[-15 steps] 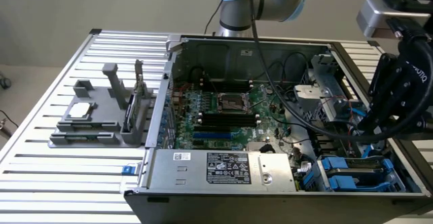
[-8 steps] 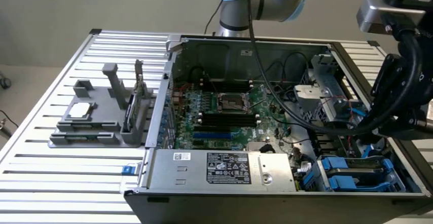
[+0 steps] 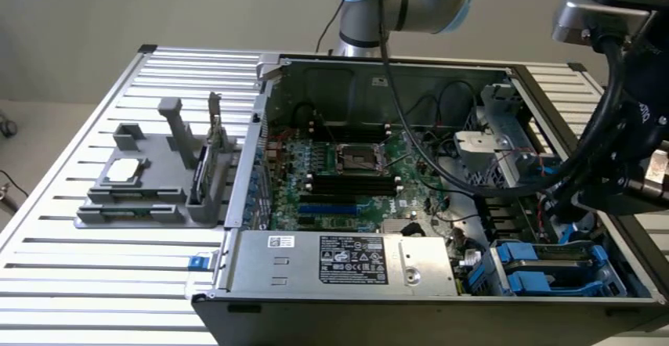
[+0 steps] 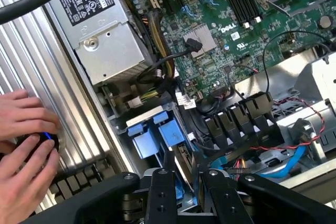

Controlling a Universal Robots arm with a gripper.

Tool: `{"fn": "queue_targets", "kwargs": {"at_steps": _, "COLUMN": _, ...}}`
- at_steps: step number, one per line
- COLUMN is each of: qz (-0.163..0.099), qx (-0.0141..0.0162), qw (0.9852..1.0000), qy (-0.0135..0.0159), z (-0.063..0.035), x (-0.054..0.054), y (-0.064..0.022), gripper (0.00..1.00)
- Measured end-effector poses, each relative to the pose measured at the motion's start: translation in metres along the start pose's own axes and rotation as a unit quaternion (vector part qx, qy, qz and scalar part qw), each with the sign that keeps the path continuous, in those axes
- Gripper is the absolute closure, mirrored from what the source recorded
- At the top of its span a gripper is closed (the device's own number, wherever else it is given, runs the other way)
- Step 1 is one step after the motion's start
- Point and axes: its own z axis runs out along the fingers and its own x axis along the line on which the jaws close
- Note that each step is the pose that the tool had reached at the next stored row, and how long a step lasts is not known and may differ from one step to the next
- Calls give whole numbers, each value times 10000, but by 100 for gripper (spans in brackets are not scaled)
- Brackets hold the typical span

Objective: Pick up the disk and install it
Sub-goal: 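Insert the first disk wire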

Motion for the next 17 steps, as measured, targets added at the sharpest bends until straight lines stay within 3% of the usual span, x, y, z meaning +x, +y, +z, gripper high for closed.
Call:
{"fn": "queue_targets", "kwargs": {"at_steps": 5, "qz": 399, "qx": -8, "qw": 9992, "qy": -4, "z": 2, "x": 0, "y": 0, "gripper": 73}}
{"fn": "queue_targets", "kwargs": {"at_steps": 9, "qz": 721, "qx": -14, "qw": 9974, "qy": -8, "z": 4, "x": 0, "y": 0, "gripper": 73}}
{"fn": "queue_targets", "kwargs": {"at_steps": 13, "qz": 1039, "qx": -20, "qw": 9946, "qy": -12, "z": 6, "x": 0, "y": 0, "gripper": 73}}
{"fn": "queue_targets", "kwargs": {"at_steps": 17, "qz": 1360, "qx": -26, "qw": 9907, "qy": -16, "z": 8, "x": 0, "y": 0, "gripper": 73}}
